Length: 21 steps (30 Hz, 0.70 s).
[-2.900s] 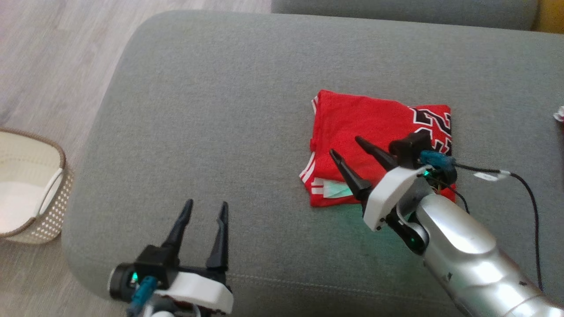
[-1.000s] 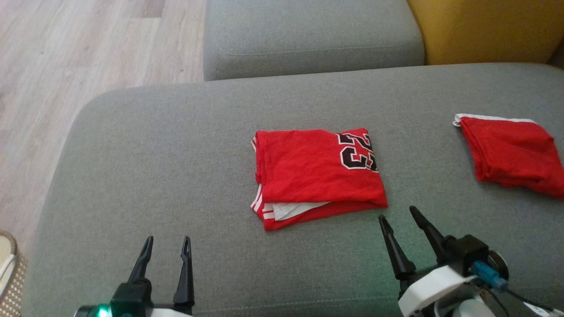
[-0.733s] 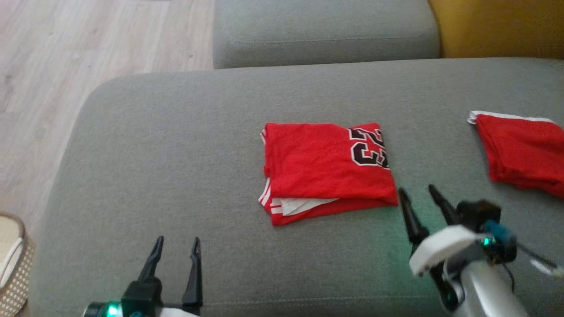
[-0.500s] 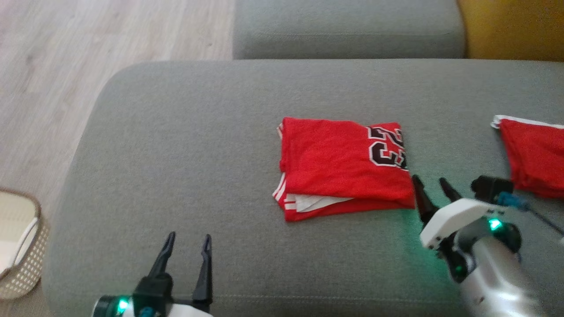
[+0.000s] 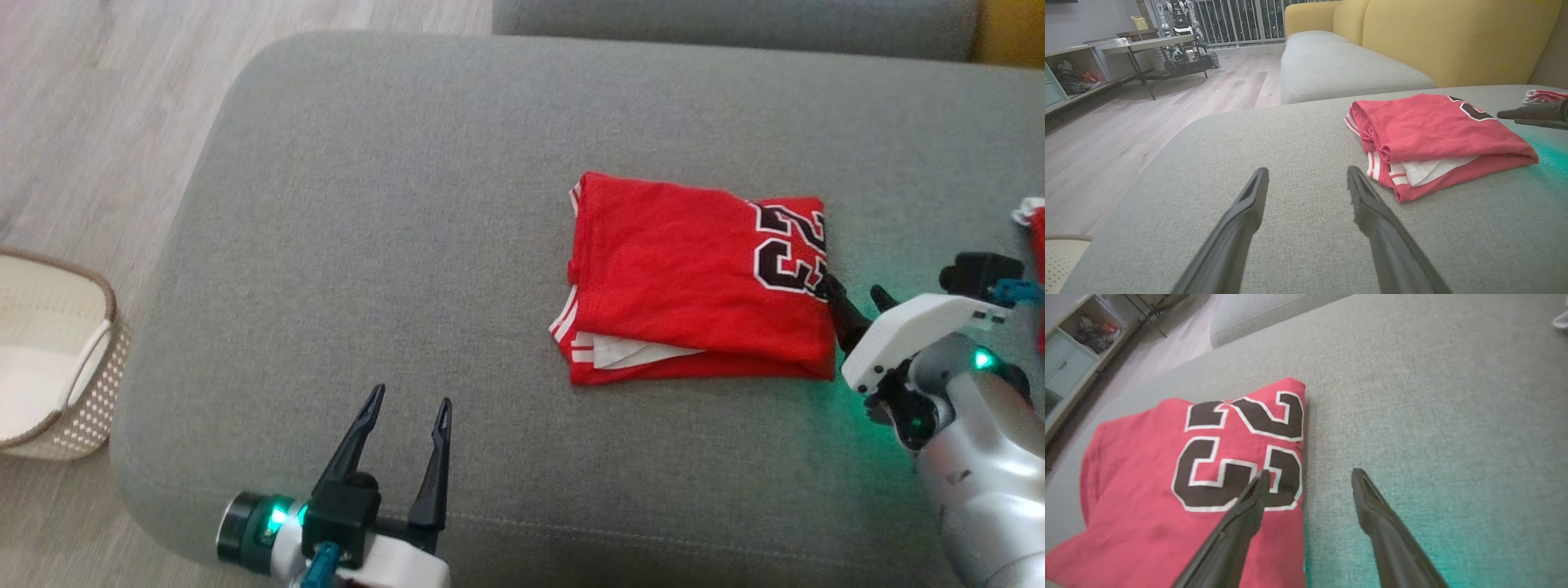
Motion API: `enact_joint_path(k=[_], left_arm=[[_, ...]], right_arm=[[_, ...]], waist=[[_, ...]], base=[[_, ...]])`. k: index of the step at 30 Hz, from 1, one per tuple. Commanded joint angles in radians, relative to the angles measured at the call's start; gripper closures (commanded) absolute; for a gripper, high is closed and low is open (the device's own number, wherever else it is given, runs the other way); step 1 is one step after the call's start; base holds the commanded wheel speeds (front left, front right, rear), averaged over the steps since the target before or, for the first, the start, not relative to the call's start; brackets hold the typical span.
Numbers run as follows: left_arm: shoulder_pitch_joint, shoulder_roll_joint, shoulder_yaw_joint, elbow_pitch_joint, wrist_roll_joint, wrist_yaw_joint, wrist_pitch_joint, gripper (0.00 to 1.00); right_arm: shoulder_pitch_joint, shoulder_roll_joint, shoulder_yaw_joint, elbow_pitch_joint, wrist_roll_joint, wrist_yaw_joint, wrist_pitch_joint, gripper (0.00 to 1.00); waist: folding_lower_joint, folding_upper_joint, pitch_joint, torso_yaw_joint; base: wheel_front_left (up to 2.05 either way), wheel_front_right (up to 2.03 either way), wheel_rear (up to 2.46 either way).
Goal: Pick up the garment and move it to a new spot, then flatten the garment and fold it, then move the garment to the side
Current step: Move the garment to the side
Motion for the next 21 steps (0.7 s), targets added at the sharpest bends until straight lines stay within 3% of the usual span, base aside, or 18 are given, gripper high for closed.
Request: enact_joint_path(k=[1,4,6,8,9,10,21], left_arm=[[-0.043,-0.008,0.018,-0.041,-0.012,0.012,-0.012,0.00],[-0.054,-0.008,0.002,-0.046,-0.018,0.019,-0.012,0.00],[-0.061,-0.009,-0.006,-0.049,-0.022,0.022,-0.012,0.00],[-0.066,-0.009,-0.009,-0.051,-0.026,0.027,-0.012,0.00],[-0.069,-0.009,-0.011,-0.052,-0.028,0.030,-0.012,0.00],[-0.070,-0.009,-0.011,-0.052,-0.030,0.032,-0.012,0.00],[-0.054,-0.009,-0.003,-0.062,-0.043,0.043,-0.012,0.00]], right_arm=[[-0.043,-0.007,0.051,-0.001,-0.005,0.000,0.009,0.00],[-0.061,-0.010,0.096,0.045,-0.025,0.000,0.029,0.01],[-0.068,-0.001,0.117,0.080,-0.027,0.000,0.054,0.27],[-0.071,0.013,0.134,0.101,-0.020,0.000,0.079,0.60],[-0.073,0.015,0.142,0.106,-0.018,0.000,0.082,0.94],[-0.074,0.015,0.151,0.110,-0.018,0.000,0.081,1.00],[-0.165,-0.034,0.191,0.119,-0.046,0.000,-0.046,1.00]], waist=[[0.0000,0.0001,0.023,0.014],[0.0000,0.0001,0.032,0.016],[0.0000,0.0001,0.033,0.017],[0.0000,0.0001,0.033,0.015],[0.0000,0.0001,0.032,0.014],[0.0000,0.0001,0.031,0.012],[0.0000,0.0001,0.013,-0.074]], base=[[0.00,0.00,0.00],[0.00,0.00,0.00],[0.00,0.00,0.00],[0.00,0.00,0.00],[0.00,0.00,0.00],[0.00,0.00,0.00],[0.00,0.00,0.00]])
